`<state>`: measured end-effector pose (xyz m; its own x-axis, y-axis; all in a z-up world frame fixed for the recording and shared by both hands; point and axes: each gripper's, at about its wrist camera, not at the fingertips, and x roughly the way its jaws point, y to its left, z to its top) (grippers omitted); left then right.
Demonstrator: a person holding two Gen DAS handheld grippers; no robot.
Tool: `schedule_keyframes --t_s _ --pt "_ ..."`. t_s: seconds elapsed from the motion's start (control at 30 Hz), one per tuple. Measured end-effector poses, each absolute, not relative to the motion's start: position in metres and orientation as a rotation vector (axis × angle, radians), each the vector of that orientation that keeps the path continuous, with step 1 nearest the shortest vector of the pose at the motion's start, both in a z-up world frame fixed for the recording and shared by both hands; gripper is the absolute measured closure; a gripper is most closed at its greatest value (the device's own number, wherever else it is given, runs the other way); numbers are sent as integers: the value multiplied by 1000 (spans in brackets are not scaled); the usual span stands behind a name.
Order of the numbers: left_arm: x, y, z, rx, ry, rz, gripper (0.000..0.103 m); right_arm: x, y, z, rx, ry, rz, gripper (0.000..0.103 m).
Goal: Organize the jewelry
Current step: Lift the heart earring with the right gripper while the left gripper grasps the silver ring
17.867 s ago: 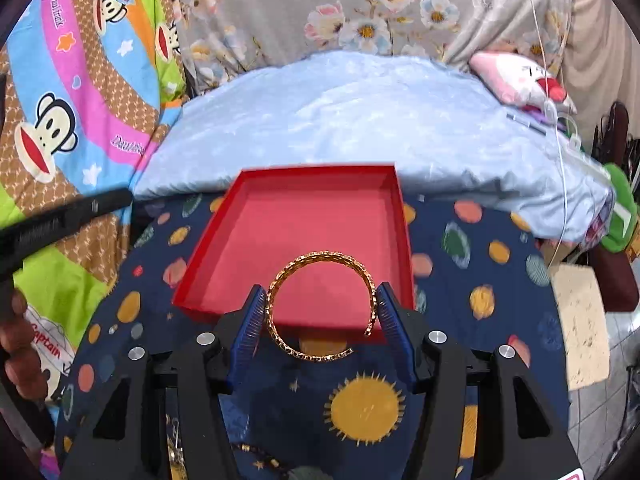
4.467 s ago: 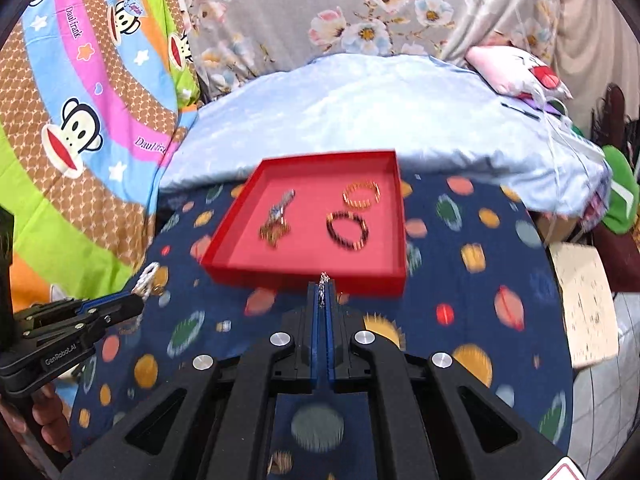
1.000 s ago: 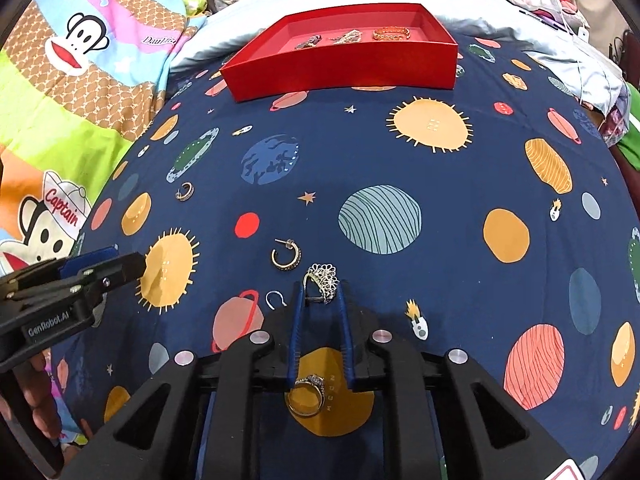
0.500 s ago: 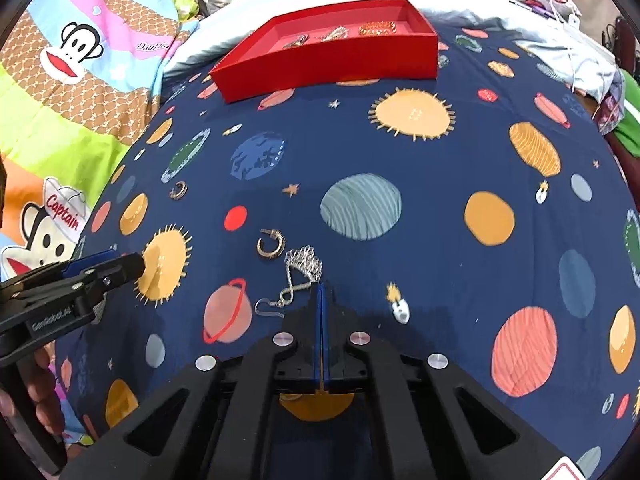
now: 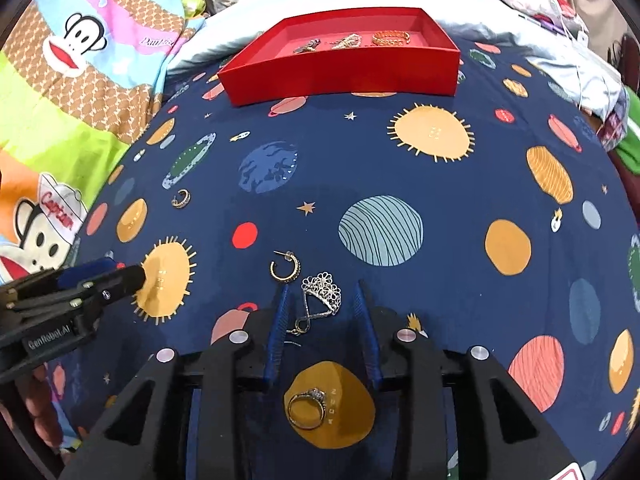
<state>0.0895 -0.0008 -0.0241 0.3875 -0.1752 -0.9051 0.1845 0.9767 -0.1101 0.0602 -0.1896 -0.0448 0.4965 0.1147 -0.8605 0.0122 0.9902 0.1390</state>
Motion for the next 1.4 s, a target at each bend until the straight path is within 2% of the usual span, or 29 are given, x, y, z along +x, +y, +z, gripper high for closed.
schedule_keyframes --t_s 0.07,0.27,0.67,1.4 --pt "92 1 -26 3 1152 -222 53 59 -188 -46 105 1051 51 88" --pt "100 3 -29 -16 1164 -219 53 53 -195 -45 130 1054 48 91" --pt "87 -24 -22 11 1159 -320 53 25 -246 -16 215 998 -50 91" --pt "31 -126 -33 134 1186 -629 53 -14 -266 -6 282 968 -98 91"
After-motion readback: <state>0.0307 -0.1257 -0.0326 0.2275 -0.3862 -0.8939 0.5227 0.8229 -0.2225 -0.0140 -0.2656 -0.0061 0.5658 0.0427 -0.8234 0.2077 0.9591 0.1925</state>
